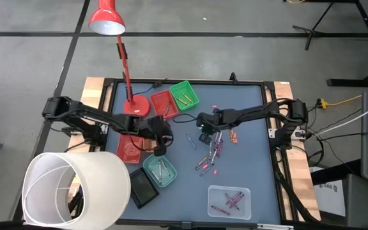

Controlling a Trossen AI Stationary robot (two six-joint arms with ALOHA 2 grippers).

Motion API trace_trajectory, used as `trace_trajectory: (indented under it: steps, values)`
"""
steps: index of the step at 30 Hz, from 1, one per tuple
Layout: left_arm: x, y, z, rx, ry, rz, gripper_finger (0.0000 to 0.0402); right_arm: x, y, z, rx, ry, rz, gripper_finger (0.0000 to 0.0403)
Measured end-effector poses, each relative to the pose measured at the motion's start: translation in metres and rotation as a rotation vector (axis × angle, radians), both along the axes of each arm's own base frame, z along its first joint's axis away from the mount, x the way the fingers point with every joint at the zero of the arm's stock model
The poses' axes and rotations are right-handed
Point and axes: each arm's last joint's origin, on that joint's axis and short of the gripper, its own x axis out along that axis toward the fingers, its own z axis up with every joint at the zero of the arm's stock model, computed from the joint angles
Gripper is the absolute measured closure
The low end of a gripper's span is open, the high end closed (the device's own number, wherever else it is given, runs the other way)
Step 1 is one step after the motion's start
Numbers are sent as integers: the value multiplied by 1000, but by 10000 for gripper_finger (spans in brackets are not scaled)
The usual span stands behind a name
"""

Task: Sort crayons
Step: Put the yellow crayon into the green basket

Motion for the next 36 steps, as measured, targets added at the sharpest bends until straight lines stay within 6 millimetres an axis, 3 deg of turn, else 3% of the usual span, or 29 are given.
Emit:
trace_trajectory:
  steps: [7, 12, 17, 30, 36]
  values:
    - [20, 1, -16, -8, -61, -88, 313, 16, -2, 22, -48, -51, 85, 384]
    - [30, 3, -35, -23, -47, -101, 313, 28, -6, 40, -183, -100, 109, 384]
    - [34, 4, -50, -30, -10, -103, 313, 36, -22, 52, -259, -183, 111, 384]
    - [36, 4, -57, -26, 10, -97, 313, 39, -83, 61, -207, -401, 29, 384]
    - [36, 4, -57, -25, 4, -97, 313, 46, -100, 49, -210, -458, 7, 384]
